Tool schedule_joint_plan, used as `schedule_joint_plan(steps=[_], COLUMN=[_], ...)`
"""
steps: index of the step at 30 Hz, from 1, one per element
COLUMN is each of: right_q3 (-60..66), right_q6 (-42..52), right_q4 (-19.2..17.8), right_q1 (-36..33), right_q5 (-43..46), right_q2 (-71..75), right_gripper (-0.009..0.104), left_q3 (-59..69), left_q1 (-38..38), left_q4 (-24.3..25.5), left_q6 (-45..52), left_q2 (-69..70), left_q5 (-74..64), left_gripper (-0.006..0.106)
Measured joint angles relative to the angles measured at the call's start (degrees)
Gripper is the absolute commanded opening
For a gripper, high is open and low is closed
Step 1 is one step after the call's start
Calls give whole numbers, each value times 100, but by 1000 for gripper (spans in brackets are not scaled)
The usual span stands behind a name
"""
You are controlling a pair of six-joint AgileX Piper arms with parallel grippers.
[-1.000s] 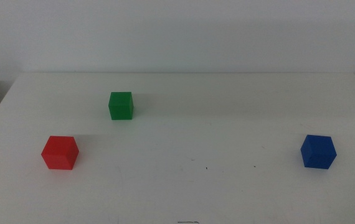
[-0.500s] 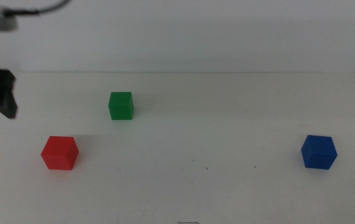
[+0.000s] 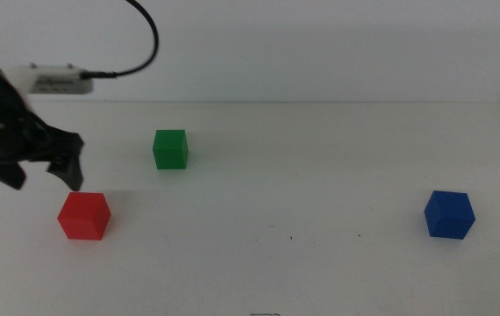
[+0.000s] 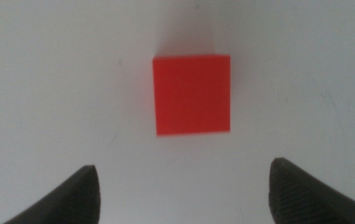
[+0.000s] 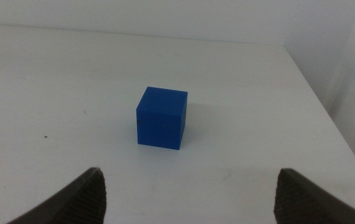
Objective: Stack red cubes first, then green, then blue cubes in a specific spot.
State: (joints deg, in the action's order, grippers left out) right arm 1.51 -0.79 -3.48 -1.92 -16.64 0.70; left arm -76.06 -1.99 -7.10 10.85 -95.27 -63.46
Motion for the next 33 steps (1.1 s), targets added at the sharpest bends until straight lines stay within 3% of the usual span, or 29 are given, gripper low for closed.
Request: schedule_joint_plan(steps=[23,27,33], right_q3=[0,0,0], right_q6=[0,0,0], right_q4=[0,0,0], right_q1=[0,0,0], right_q5=[0,0,0], right_q2=[0,0,0], right_gripper=[92,92,92], left_q3=[-13,-15,-15], left_q1=[247,247,247], left_q4=[0,0,0], left_q6=[22,22,22], left_q2=[-1350,-1513,-1649], left_q5=[894,937,968], left_gripper=[90,84,64])
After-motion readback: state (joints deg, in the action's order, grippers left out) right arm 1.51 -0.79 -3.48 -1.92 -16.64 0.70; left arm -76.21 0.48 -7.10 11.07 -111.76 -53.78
